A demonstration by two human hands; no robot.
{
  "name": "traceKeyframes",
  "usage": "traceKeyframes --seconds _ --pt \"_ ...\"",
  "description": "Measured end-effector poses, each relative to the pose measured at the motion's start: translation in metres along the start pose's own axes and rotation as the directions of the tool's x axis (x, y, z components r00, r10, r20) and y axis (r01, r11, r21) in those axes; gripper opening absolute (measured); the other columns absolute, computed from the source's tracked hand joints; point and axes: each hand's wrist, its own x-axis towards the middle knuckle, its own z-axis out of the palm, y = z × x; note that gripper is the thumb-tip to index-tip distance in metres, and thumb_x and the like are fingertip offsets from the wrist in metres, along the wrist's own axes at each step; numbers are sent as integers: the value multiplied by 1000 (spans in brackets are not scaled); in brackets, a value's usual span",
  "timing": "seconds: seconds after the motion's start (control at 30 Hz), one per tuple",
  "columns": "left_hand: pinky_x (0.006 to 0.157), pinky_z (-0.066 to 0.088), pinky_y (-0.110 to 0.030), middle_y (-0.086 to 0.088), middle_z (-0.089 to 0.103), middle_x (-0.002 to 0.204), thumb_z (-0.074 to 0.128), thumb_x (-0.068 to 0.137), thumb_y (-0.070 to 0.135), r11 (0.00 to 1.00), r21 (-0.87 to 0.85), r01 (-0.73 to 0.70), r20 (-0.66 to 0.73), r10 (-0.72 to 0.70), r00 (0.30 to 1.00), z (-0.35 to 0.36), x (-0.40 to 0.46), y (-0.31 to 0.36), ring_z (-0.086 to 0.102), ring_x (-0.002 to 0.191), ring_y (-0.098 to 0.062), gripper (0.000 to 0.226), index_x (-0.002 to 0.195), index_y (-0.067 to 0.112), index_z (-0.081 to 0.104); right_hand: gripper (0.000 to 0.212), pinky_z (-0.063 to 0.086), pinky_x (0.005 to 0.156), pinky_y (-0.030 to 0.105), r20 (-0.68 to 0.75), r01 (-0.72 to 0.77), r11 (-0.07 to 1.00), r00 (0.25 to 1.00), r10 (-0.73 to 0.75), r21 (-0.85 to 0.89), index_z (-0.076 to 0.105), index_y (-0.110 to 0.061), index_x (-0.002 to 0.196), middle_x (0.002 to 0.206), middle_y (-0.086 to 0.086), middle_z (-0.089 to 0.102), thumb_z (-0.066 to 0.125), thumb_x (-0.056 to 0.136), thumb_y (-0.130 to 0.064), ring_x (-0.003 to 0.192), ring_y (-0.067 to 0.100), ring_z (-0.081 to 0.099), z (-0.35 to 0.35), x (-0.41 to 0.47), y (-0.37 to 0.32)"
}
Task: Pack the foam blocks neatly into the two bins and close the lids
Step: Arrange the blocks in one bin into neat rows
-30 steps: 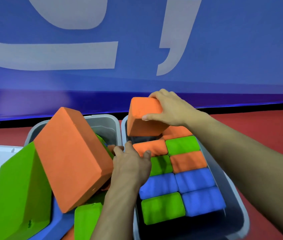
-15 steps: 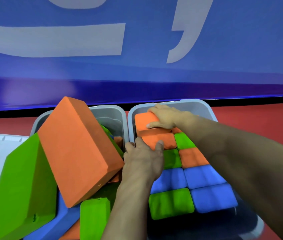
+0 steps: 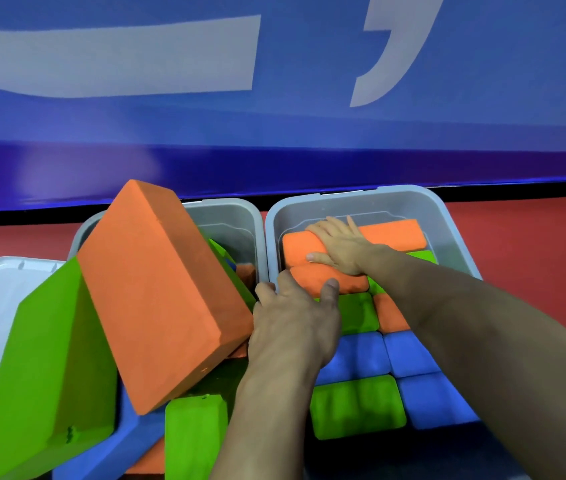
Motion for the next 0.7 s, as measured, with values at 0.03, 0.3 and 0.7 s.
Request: traceKeyframes --seconds 0.03,0.3,0.7 --pt "111 34 -42 -7 27 153 39 99 65 1000 2 4 -1 -4 1000 0 0 -1 36 142 -31 72 155 22 27 75 -5 124 54 3 -2 1000 1000 2 -11 13 -25 161 167 4 16 33 100 -65 156 28 4 3 1 1" --pt "114 34 -43 -9 29 152 41 99 65 1000 19 0 -8 0 1000 5 1 0 37 142 -33 70 153 21 30 74 -6 124 52 0 -5 1000 1000 5 -19 12 -28 161 167 2 17 28 100 -67 155 27 8 6 4 7" --pt "112 35 -38 -4 42 142 45 99 61 995 23 -93 -33 93 995 23 -27 -33 44 136 -28 62 148 24 37 62 -1 126 48 -191 40 996 981 -23 85 23 -31 160 170 -2 12 36 104 -55 157 22 7 -2 -30 -6"
